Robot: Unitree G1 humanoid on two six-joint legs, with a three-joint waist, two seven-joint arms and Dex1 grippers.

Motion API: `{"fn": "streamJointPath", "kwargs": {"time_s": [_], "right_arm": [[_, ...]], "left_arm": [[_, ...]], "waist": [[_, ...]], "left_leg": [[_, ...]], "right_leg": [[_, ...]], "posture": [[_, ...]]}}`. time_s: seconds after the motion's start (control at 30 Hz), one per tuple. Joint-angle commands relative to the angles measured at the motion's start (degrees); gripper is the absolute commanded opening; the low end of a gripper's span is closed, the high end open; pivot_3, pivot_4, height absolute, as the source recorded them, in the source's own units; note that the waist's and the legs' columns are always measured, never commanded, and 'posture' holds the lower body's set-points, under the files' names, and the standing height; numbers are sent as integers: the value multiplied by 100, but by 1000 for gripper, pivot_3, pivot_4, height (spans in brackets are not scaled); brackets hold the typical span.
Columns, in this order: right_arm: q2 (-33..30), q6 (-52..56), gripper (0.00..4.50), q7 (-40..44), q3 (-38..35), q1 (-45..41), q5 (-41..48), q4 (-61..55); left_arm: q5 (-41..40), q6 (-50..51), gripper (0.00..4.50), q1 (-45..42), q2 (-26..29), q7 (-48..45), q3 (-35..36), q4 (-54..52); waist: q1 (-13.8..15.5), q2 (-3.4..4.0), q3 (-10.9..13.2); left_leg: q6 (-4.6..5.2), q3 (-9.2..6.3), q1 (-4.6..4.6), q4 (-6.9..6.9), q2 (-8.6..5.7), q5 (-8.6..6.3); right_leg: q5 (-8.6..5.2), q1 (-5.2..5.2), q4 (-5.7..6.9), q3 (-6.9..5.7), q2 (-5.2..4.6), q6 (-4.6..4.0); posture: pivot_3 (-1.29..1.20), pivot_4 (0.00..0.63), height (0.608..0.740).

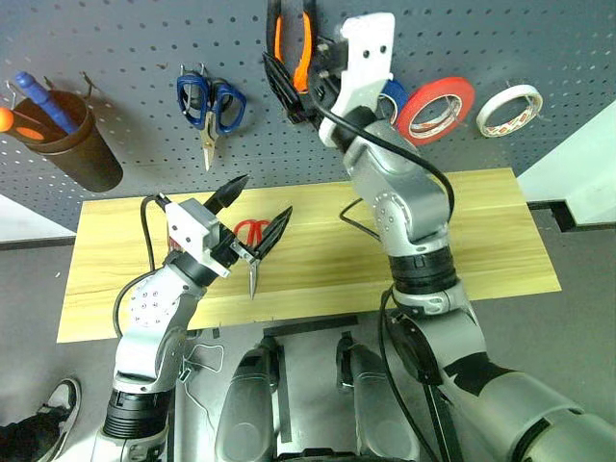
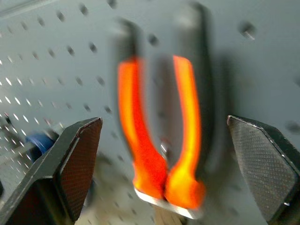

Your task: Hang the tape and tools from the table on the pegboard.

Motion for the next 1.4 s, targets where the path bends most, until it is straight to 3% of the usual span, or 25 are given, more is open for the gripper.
{"fn": "streamJointPath", "kwargs": {"time_s": [0.03, 0.17, 0.53, 0.73, 0.87, 1.0, 1.1, 1.27, 1.4], "right_arm": [[-182, 316, 4485, 110, 48, 213, 73, -968], [-410, 489, 4485, 225, 73, 500, 41, -1352], [-922, 1002, 4485, 425, -65, 1022, 134, -2176], [-2353, 2473, 4485, 1599, -1051, 2374, 1921, -3875], [-3156, 3102, 4485, 2073, -1825, 3623, 3025, -4669], [-3511, 3211, 4485, 1897, -1353, 4155, 2907, -4862], [-3049, 3071, 4485, 1168, -889, 3949, 2406, -4451], [-2725, 3070, 4485, 809, -534, 3832, 2239, -4415], [-2512, 3193, 4485, 622, -386, 3801, 2309, -4508]], "left_arm": [[20, -314, 4500, -251, 44, -124, 67, 117], [111, -641, 4500, -592, -13, -204, 68, 607], [151, -1146, 4500, -1174, -123, -544, -47, 1455], [96, -888, 4500, -519, 223, -731, 4, 1120], [239, 242, 4500, 166, 451, -174, -31, 501], [464, 1820, 4500, 469, 521, 599, -314, -22], [1260, 2842, 4500, 557, -47, 1855, -787, -89], [1900, 4358, 4500, 291, -954, 3313, -772, 126], [1928, 5293, 4500, 97, -1398, 3629, -643, 191]], "waist": [[51, -1, -35], [79, -1, -240], [97, -28, -719], [83, -12, -870], [82, -5, -903], [74, -4, -905], [80, -4, -904], [104, -3, -900], [97, -5, -890]], "left_leg": [[-2, 1, -2, -13, 0, 1], [-43, -1, -44, -27, 1, 25], [-10, -6, -44, -22, -4, 6], [13, -6, 23, -29, -3, -10], [20, -9, 45, -29, 5, -15], [24, -7, 101, -32, 7, -20], [22, -9, 133, -30, 10, -22], [25, -18, 122, -24, 11, -20], [37, -19, 111, -26, 6, -26]], "right_leg": [[0, -2, -11, -4, 0, 0], [1, -29, -45, -15, 3, 2], [13, -4, -75, -26, 4, 20], [13, 79, -108, -26, 4, 21], [15, 109, -131, -26, 9, 20], [10, 155, -144, -22, 9, -8], [17, 187, -163, -22, 9, -15], [30, 179, -163, -20, 6, -24], [18, 171, -156, -18, 8, -4]], "posture": [[71, 233, 716], [70, 179, 716], [58, 104, 716], [47, 101, 716], [39, 123, 716], [46, 153, 716], [50, 193, 716], [59, 229, 716], [57, 251, 716]]}}
